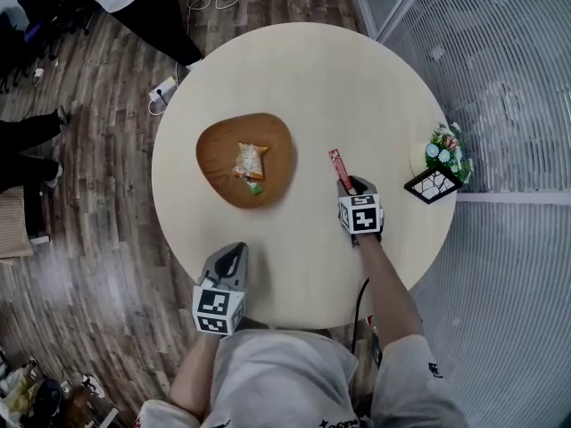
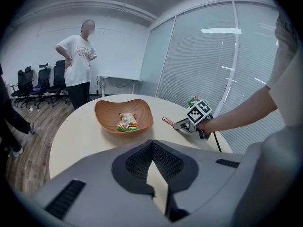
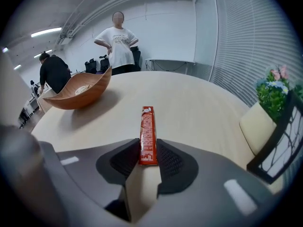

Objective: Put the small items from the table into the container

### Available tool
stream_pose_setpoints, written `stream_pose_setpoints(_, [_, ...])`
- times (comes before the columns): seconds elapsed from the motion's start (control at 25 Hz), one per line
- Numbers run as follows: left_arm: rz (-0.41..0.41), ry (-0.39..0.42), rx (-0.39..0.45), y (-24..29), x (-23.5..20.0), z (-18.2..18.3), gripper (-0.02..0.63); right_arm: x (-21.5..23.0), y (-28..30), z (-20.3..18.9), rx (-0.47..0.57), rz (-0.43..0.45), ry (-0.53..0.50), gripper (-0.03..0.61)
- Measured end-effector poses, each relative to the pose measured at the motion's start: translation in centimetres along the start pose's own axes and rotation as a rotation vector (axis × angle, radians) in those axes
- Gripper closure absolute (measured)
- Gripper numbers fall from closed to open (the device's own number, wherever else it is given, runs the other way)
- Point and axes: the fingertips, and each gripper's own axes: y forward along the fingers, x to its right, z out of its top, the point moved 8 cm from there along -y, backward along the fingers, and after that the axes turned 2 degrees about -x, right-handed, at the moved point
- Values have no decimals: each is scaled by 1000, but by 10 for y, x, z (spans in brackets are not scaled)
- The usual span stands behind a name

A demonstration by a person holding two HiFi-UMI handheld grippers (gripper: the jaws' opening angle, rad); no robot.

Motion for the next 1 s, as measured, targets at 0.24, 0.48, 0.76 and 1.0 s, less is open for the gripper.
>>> stream_pose_setpoints(0.24, [-51, 21, 4, 7, 0, 6, 609, -25, -30, -23, 1, 72, 163, 469])
stream_pose_setpoints(0.48, [-108, 43, 13, 15, -10, 15, 609, -52, -75, -13, 108, 116, 239, 470])
stream_pose_setpoints(0.76, [-130, 60, 47, 10, -37, 35, 609, -128, -84, 72, 187, 238, 44, 469])
stream_pose_setpoints(1.0, [-105, 36, 54, -4, -69, 35, 609, -186, -40, 108, 109, 294, -66, 469])
